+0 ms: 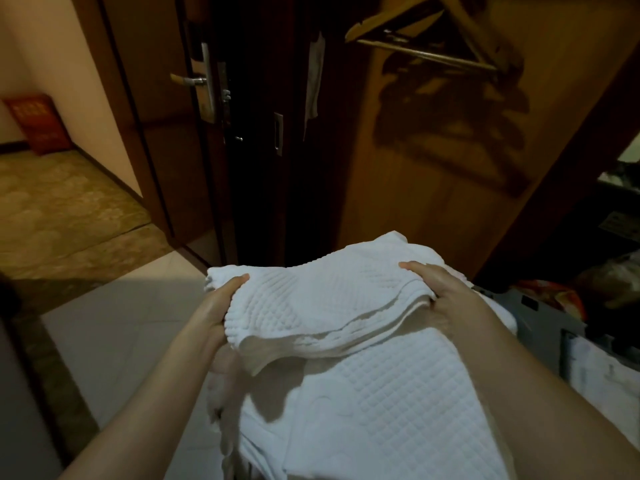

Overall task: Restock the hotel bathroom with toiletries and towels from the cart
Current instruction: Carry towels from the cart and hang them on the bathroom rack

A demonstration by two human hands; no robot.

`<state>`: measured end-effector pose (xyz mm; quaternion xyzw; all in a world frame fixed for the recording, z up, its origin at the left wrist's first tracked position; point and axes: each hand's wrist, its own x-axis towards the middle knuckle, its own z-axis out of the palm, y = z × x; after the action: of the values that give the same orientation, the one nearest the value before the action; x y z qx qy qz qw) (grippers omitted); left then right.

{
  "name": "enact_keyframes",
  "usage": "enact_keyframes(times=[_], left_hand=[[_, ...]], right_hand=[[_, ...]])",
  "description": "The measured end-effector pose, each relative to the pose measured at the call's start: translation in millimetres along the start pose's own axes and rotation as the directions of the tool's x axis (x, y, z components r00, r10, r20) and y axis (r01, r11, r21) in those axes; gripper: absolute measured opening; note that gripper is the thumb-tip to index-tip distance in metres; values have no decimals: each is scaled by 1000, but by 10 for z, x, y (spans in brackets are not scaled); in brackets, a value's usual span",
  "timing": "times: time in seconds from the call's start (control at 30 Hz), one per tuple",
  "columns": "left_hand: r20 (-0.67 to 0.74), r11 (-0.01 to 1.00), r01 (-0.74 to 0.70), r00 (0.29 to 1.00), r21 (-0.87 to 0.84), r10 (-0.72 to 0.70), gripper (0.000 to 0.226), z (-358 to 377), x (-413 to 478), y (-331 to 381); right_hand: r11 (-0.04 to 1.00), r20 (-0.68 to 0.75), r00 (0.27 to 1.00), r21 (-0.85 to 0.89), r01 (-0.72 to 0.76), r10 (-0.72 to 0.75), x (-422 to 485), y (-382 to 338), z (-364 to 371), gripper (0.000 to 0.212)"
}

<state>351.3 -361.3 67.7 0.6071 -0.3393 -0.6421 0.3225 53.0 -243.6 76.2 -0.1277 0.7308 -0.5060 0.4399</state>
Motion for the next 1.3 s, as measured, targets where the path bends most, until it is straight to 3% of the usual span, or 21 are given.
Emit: enact_keyframes(times=[0.03,0.07,0.27,0.33,0.47,0.5,0.63,0.73,0.8,0.9,1.03,1.17,1.3], left_hand=[[190,999,-13,982,-36,19,22,-49,-98,29],[223,997,-31,974,-72,46,28,-37,-220,63],[191,954,-230,945,-193,267,31,114,-838,153],[189,932,-272,928,-241,320,30,144,-1137,128],[169,894,-330,905,-303,391,40,246,-1579,70],[161,883,-345,898,-318,409,41,244,-1674,46],[115,838,-424,866,-343,486,43,80,-2096,-77],[103,833,-476,848,-284,520,37,-204,-2375,-259],[249,858,-492,821,-150,514,33,-481,-2530,-372],[384,881,-471,821,38,422,51,-920,-2681,-586],[211,943,-327,928,62,308,75,-1317,-2913,-949],[44,978,-206,978,45,204,40,-1644,-3170,-1262],[-55,989,-150,987,12,150,34,-1925,-3509,-1505]], right_hand=[[997,34,999,79,9,-12,-15,34,20,53],[984,53,998,176,14,-23,-40,55,43,53],[801,162,969,596,55,-187,-389,-110,114,24],[729,165,961,682,52,-223,-536,-100,113,27],[735,324,924,674,-74,-204,-698,195,196,82],[751,377,908,649,-117,-185,-736,284,214,84],[876,452,880,472,-93,-150,-987,492,267,69],[910,382,910,415,-13,-161,-1137,500,333,53],[901,316,933,433,18,-170,-1280,463,385,52],[890,285,930,448,87,-234,-1498,425,524,45],[881,356,872,446,158,-337,-1844,423,767,34],[904,471,801,382,193,-370,-2152,459,895,41],[907,593,697,358,220,-403,-2563,518,950,38]])
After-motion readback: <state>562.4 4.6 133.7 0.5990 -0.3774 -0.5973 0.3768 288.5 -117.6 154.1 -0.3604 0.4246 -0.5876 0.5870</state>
